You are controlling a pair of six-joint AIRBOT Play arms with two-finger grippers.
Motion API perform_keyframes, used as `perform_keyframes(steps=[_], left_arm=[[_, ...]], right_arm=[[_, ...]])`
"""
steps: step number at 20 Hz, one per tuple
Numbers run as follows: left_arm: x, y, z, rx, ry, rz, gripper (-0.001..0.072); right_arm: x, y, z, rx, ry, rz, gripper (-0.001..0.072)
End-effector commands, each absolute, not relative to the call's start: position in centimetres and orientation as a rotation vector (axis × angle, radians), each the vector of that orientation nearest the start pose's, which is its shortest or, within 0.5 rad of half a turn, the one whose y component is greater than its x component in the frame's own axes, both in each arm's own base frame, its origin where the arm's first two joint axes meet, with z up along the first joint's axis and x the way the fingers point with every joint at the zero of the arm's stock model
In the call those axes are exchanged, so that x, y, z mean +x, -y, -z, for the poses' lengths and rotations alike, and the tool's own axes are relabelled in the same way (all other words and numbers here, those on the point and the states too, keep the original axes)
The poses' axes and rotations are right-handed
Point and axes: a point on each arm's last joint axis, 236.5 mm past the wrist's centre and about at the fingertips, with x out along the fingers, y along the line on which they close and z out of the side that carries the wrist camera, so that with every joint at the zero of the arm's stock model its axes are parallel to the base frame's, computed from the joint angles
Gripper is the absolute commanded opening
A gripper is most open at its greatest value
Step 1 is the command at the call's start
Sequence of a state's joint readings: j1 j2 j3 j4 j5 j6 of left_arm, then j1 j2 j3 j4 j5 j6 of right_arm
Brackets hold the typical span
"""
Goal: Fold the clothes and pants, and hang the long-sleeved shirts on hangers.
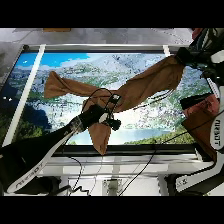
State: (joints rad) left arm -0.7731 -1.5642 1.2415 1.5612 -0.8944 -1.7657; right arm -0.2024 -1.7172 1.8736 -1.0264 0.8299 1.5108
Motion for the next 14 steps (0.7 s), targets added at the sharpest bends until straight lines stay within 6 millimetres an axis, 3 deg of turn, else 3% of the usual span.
perform_keyframes(steps=[1, 2, 4, 5, 8, 10, 12, 14], left_arm=[[33.3, 31.3, 6.8, 0.352, -1.194, 0.539, 0.0707], [33.5, 31.1, 6.8, 0.369, -1.186, 0.535, 0.0707], [33.7, 30.9, 6.8, 0.38, -1.18, 0.531, 0.0707], [33.7, 30.9, 6.8, 0.383, -1.179, 0.531, 0.0707], [33.9, 30.7, 6.8, 0.389, -1.175, 0.526, 0.0707], [34.0, 30.5, 6.8, 0.398, -1.172, 0.523, 0.0706], [33.9, 30.4, 6.8, 0.4, -1.177, 0.521, 0.0707], [33.9, 30.4, 6.8, 0.4, -1.177, 0.521, 0.0706]], right_arm=[[65.0, 2.3, -13.6, 0.523, -0.496, -0.048, 0.0029], [65.5, 1.7, -12.2, 0.523, -0.512, -0.05, 0.0065], [65.8, 1.0, -10.3, 0.519, -0.544, -0.054, 0.0526], [65.7, 1.1, -10.1, 0.502, -0.55, -0.054, 0.0687], [64.4, 3.9, -10.9, 0.409, -0.575, -0.008, 0.0689], [62.6, 7.7, -10.7, 0.329, -0.631, 0.059, 0.0688], [60.0, 11.8, -9.1, 0.316, -0.731, 0.126, 0.0662], [56.6, 15.5, -6.2, 0.329, -0.877, 0.168, 0.0638]])
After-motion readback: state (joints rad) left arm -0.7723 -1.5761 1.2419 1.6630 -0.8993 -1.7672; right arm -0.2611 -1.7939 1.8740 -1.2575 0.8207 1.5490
